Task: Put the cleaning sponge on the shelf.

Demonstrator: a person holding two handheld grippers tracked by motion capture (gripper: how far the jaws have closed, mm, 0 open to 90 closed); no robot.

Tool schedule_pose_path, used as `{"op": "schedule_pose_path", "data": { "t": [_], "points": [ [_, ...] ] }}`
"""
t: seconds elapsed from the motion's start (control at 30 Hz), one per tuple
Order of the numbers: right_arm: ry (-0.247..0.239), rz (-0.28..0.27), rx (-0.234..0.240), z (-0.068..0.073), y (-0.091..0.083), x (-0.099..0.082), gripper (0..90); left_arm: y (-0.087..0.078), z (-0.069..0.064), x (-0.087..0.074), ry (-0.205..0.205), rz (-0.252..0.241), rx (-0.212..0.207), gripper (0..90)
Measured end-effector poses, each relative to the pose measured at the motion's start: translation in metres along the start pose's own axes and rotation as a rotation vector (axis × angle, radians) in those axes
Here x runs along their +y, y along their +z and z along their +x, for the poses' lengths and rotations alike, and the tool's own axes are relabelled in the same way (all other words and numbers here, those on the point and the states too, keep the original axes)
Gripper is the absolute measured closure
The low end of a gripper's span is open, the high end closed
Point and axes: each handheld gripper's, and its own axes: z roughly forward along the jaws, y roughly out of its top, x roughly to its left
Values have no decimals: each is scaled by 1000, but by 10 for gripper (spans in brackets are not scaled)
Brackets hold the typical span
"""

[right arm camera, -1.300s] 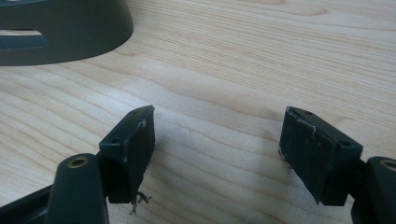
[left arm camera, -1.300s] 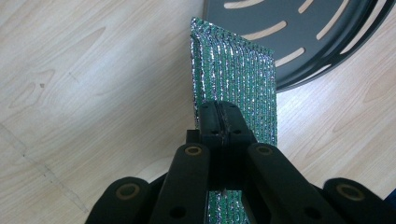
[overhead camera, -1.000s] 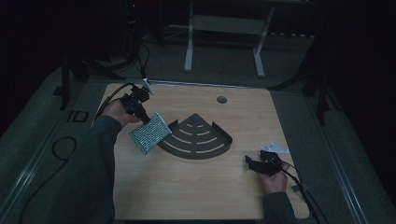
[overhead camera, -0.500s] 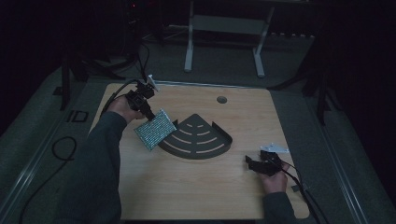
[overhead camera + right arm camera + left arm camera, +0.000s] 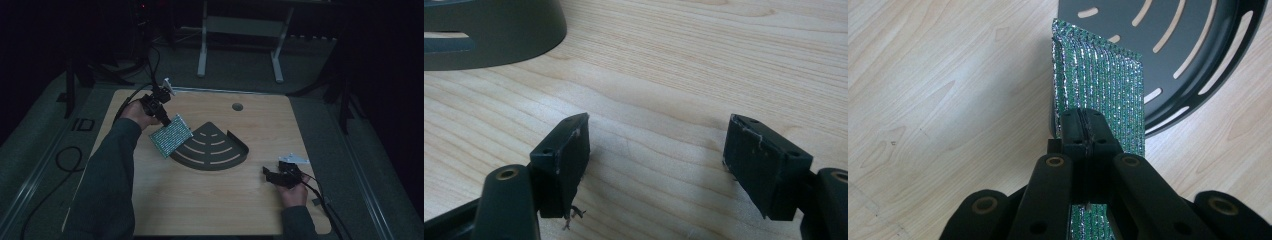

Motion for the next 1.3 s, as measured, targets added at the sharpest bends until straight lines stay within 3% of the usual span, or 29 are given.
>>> {"op": "schedule_pose_path", "data": {
  "t": [1.13,1.3],
  "points": [
    [-3,1,4,-1,0,0,257,26,-5,28,-9,16,13,900],
    [-5,0,5,-1,1,1,256,27,-10,34,9,25,25,900]
  ]
}}
